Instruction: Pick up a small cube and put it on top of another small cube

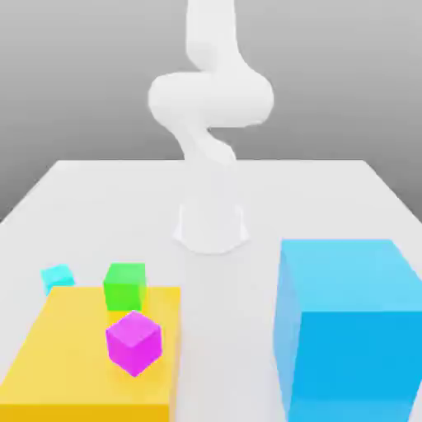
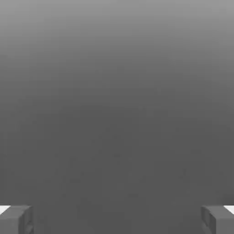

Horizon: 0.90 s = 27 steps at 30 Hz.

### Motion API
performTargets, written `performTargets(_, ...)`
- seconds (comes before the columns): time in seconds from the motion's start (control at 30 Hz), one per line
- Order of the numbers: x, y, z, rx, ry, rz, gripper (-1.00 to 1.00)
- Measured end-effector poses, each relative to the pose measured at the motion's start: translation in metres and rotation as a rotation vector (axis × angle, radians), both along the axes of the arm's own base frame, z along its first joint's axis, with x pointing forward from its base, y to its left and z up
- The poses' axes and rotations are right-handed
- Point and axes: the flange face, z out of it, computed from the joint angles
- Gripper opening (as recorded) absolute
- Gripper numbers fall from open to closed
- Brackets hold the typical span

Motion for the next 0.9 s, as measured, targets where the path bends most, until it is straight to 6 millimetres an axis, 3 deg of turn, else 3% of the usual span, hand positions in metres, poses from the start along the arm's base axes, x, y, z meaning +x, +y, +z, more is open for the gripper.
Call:
performTargets(0.2, 0.035, -0.074, -0.096, -0.003, 0.148, -0.185, 0.0)
performTargets(0.4, 0.032, -0.152, -0.194, 0.031, 0.289, -0.357, 0.0)
performTargets(0.53, 0.011, -0.199, -0.259, 0.075, 0.379, -0.466, 0.0)
performTargets(0.67, -0.024, -0.238, -0.321, 0.134, 0.464, -0.571, 0.0)
performTargets(0.9, -0.105, -0.275, -0.422, 0.275, 0.591, -0.742, 0.0)
